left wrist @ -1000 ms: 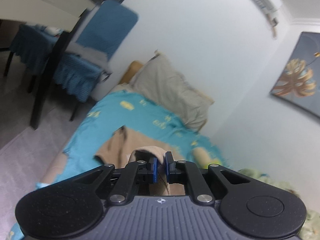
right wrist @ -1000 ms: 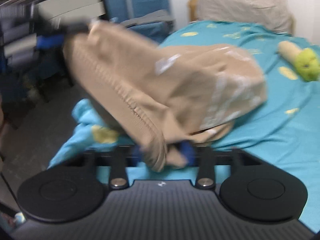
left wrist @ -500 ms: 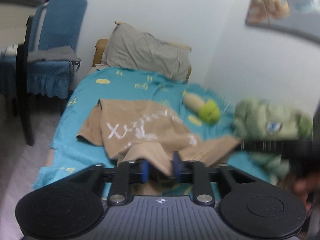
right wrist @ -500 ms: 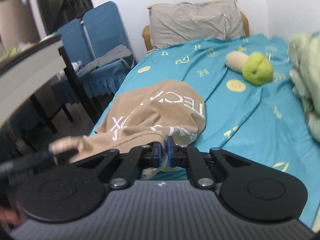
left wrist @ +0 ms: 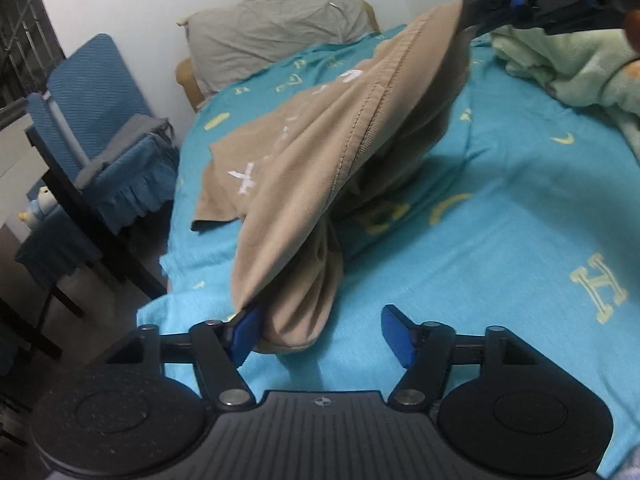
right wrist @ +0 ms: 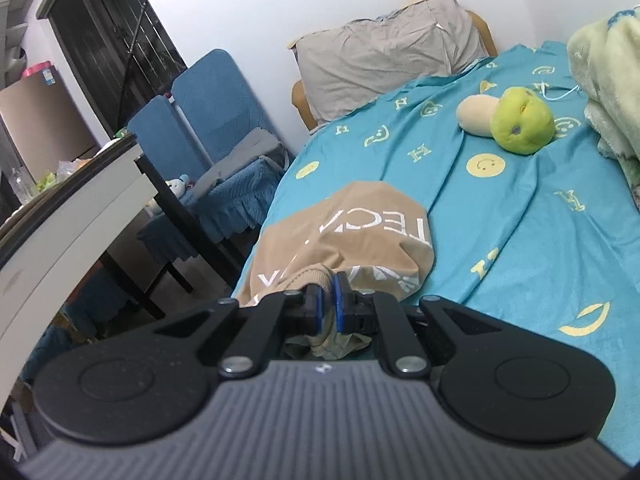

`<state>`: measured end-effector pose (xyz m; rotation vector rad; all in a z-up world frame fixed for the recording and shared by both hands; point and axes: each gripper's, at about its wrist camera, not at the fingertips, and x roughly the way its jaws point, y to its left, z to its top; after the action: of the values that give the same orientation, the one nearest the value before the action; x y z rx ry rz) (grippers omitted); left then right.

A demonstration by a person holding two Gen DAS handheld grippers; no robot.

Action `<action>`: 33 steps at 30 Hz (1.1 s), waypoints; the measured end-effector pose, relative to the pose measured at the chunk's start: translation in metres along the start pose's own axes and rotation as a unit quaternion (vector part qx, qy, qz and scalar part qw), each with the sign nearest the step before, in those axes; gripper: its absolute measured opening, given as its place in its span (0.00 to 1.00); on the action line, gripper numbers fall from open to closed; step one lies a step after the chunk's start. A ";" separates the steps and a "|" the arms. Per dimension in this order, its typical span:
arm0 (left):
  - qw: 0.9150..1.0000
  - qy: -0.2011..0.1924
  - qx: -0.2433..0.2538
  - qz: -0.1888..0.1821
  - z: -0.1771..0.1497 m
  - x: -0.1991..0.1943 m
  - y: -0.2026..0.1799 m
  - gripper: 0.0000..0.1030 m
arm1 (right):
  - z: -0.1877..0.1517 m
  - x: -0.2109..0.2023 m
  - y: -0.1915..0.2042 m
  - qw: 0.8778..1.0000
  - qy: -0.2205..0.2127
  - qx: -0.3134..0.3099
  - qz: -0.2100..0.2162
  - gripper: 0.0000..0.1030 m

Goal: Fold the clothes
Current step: 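Lift the T-shirt with both tools and shake it out above the bed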

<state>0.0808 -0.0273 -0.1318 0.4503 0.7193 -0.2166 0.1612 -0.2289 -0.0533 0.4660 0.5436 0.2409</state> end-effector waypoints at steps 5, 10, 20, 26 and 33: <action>0.996 -0.067 -0.045 0.040 0.006 -0.018 0.012 0.66 | 0.002 -0.007 -0.001 1.000 -0.026 0.006 -0.005 0.09; 0.983 -0.136 -0.080 0.094 0.011 -0.043 0.022 0.70 | 0.007 -0.017 0.002 0.998 -0.064 -0.005 -0.016 0.09; 0.989 -0.150 -0.016 0.001 0.005 -0.046 0.004 0.81 | 0.025 -0.030 -0.012 0.996 -0.081 0.008 -0.022 0.09; 0.987 -0.108 0.119 0.003 -0.007 -0.016 -0.044 0.81 | 0.030 -0.036 -0.015 0.995 -0.093 0.018 -0.012 0.09; 0.993 -0.081 0.060 0.060 -0.003 0.029 -0.025 0.48 | 0.037 -0.050 -0.015 0.992 -0.128 0.018 -0.001 0.09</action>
<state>0.0916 -0.0491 -0.1612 0.5826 0.5198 -0.1822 0.1413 -0.2723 -0.0112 0.5235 0.2971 0.1659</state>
